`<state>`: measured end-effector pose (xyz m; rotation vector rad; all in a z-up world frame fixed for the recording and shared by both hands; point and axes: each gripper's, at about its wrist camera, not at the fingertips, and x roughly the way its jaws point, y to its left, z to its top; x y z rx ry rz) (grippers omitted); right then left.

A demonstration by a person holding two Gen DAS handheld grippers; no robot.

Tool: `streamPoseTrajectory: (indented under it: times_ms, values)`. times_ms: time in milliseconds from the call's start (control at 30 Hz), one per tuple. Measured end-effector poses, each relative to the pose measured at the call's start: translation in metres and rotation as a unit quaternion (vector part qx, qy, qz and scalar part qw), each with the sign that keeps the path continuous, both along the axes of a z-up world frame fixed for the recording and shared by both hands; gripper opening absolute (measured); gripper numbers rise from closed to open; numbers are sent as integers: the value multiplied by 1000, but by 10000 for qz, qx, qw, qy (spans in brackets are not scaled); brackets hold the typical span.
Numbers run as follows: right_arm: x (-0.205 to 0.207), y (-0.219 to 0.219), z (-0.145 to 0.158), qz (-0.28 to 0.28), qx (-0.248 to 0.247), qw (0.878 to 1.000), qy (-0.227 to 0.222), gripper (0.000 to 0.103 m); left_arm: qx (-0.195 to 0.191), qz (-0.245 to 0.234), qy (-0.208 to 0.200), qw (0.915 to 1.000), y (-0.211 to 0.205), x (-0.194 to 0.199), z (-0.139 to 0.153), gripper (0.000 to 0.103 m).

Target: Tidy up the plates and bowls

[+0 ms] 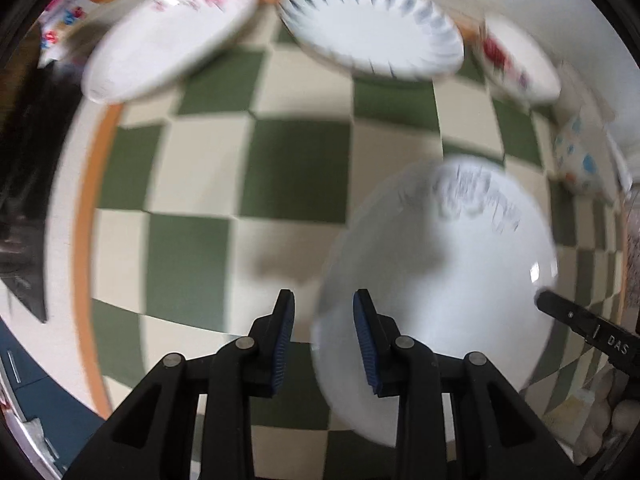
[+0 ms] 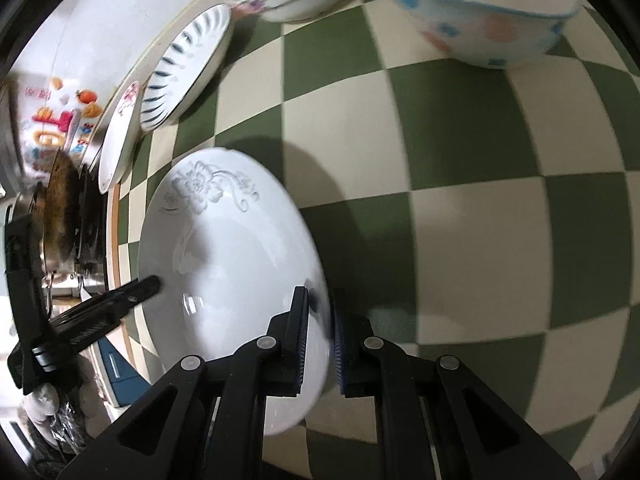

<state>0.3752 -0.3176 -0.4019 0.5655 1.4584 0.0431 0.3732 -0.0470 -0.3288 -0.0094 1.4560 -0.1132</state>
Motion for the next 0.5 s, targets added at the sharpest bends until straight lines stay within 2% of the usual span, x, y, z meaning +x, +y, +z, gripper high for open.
streamPoseTrajectory:
  times_ms: [133,233,333,500]
  values:
    - [-1,-16,41,-302,-15,9991,-302,16,-9,423,-633,9971,34,12,58,32]
    - [11,-11,76,-290,-127,9969,-716,31,13,804,-952,9922,65,36,82,36]
    - [44,23,101,-1,-10,9929,-1192,49,125,1171,-1051,9875,97,64,81,37]
    - [124,96,104,494,8,9861,-1587,50,-15,1807,-857,9798,147,101,54,37]
